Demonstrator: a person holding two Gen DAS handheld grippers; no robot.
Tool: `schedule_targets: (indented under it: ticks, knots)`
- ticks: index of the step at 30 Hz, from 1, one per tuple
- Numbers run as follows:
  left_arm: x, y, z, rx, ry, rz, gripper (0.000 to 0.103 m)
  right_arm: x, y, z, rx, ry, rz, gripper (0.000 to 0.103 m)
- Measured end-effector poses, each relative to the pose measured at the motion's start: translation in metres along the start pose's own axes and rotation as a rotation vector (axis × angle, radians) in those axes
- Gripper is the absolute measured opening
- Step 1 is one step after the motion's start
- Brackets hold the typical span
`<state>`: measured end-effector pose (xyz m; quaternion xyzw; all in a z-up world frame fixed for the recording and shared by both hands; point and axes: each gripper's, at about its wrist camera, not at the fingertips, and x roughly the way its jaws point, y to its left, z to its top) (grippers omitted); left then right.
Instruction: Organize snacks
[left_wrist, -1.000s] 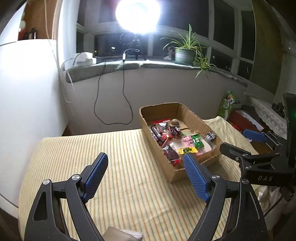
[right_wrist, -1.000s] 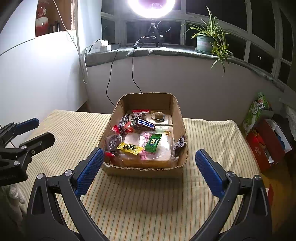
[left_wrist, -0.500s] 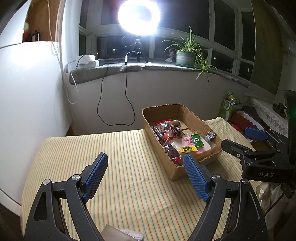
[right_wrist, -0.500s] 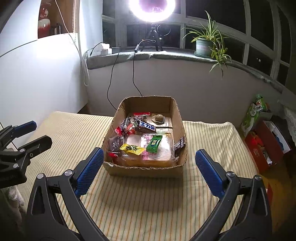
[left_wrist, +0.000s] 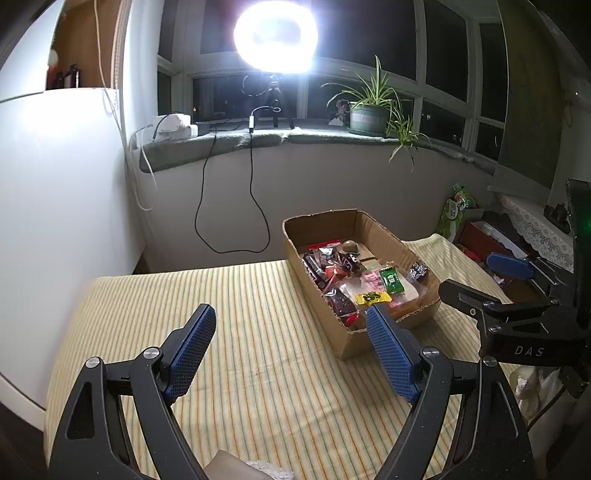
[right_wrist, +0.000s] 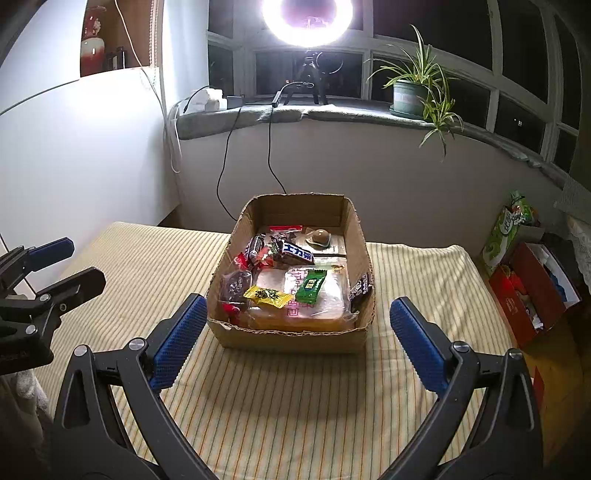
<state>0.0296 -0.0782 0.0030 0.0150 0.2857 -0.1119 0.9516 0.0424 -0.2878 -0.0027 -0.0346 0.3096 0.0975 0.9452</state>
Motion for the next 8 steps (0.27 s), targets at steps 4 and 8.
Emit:
schedule_targets:
  ticks: [4,8]
  knots:
    - [-0.0004,-0.0008,-0.0004,0.003,-0.005,0.000,0.084,-0.0005,-0.0003,0.0001,-0.002,-0.001,0.001,0.101]
    - [0.0001,0.0007,-0.0023,-0.002,-0.005,-0.007,0.084,-0.0012,-0.0005,0.0003,-0.001,0.001,0.000,0.101]
